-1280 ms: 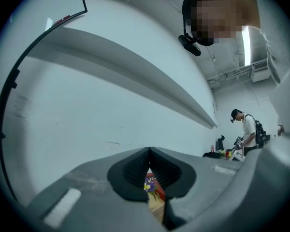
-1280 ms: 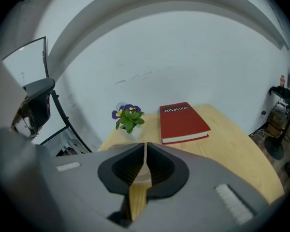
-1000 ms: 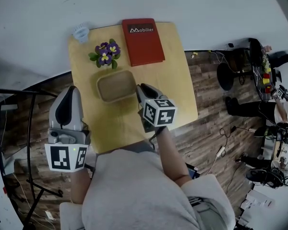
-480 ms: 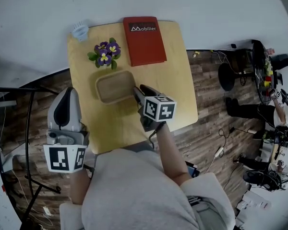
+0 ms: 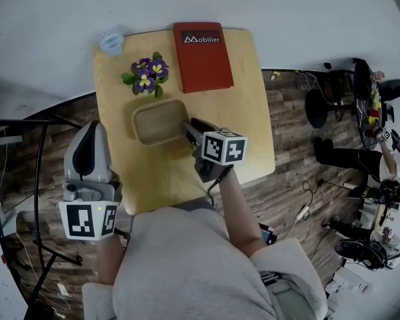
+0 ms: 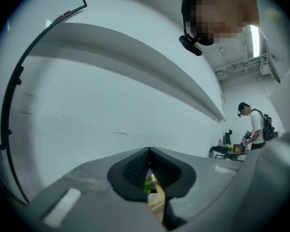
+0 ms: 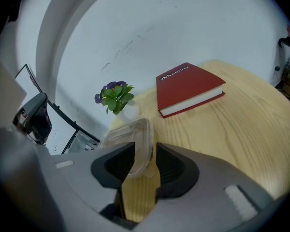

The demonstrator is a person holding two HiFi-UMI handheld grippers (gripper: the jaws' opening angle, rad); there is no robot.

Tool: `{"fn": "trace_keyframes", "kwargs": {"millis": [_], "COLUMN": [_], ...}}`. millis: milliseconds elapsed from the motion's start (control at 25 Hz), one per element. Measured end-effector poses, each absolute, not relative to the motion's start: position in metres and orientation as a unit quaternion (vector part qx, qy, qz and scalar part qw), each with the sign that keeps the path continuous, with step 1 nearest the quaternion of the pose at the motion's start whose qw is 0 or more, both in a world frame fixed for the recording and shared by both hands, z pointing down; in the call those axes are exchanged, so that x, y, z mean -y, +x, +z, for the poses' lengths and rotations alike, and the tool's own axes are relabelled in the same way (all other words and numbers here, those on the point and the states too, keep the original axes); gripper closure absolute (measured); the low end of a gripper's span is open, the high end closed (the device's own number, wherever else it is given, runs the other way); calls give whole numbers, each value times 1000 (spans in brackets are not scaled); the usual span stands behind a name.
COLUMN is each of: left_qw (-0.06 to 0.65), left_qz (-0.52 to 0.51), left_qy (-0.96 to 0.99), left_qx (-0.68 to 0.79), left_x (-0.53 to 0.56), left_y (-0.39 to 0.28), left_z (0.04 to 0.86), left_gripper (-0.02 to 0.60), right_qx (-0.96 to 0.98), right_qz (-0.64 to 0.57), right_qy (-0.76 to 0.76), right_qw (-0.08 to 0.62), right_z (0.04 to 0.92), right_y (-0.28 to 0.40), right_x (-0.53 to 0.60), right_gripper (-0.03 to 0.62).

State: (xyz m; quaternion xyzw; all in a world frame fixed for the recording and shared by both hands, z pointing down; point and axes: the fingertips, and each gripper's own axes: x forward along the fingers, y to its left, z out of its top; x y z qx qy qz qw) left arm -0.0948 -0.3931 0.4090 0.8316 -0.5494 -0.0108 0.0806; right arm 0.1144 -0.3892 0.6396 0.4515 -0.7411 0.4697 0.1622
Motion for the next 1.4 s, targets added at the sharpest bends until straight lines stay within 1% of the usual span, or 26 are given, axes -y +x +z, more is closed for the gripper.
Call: {"fn": "trace_keyframes", "kwargs": {"millis": [80,360,640,680,920,1400], "left_qw": [81,80,78,78,75,69], "left_qz": [-9,-6,-3,-2,-3,-6], "left_qy": [831,831,830,830,829,834], "left_qx": [550,550,552,553,553,547], "left_x": [394,396,394,394,394,387], "left_y": [-94,-93,-94,-95,-97,-99], "left_z": [410,411,410,410,408,403], "left_gripper": [577,577,577,577,577,577], "right_qx": [740,739,730,729,733,733], "right_qz": [473,475,484,483,472,468], "right_qy": [449,452,464,466,469,481], "right_qw": [162,156,132,134,141,113], "right_z": [640,640,636,636,631,616], "right_y": [114,115,118,119,116,116], "right_x": [390,393,398,398,397,393], "right_gripper": [464,480,522,548,551,551]}}
